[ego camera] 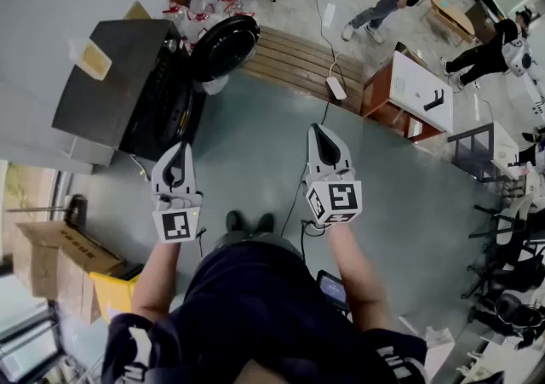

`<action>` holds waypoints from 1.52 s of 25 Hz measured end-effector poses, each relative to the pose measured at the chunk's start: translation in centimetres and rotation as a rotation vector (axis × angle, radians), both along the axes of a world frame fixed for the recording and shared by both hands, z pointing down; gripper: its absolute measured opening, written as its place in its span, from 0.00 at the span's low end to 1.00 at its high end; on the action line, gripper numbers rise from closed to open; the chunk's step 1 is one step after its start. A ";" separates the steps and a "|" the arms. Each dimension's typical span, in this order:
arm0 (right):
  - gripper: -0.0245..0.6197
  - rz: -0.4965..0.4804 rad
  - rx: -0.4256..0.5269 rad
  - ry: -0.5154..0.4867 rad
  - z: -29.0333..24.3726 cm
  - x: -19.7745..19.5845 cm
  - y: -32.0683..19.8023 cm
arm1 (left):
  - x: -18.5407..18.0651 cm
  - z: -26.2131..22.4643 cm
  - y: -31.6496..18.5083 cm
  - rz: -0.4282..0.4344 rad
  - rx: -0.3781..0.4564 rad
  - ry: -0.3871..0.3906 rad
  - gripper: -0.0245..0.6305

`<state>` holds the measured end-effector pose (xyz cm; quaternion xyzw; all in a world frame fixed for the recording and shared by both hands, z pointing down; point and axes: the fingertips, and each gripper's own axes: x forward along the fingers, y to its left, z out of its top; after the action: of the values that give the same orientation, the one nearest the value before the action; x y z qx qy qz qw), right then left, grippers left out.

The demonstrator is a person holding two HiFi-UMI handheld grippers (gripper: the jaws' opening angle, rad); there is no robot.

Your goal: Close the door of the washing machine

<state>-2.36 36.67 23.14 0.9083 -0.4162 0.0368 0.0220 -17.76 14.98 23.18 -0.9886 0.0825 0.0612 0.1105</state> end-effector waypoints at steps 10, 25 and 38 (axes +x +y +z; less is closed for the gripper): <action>0.07 0.007 -0.011 -0.003 0.0 0.2 -0.2 | 0.2 0.0 0.0 -0.003 0.002 -0.007 0.07; 0.07 -0.026 -0.016 -0.020 0.9 0.3 0.1 | 0.1 -0.1 0.4 -0.006 0.013 -0.006 0.07; 0.08 -0.064 -0.016 0.001 1.6 0.8 0.2 | 0.2 0.6 0.8 -0.010 0.007 -0.025 0.07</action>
<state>-1.60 36.83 24.74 0.8943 -0.4448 0.0388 0.0306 -17.56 15.80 23.81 -0.9884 0.0856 0.0486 0.1154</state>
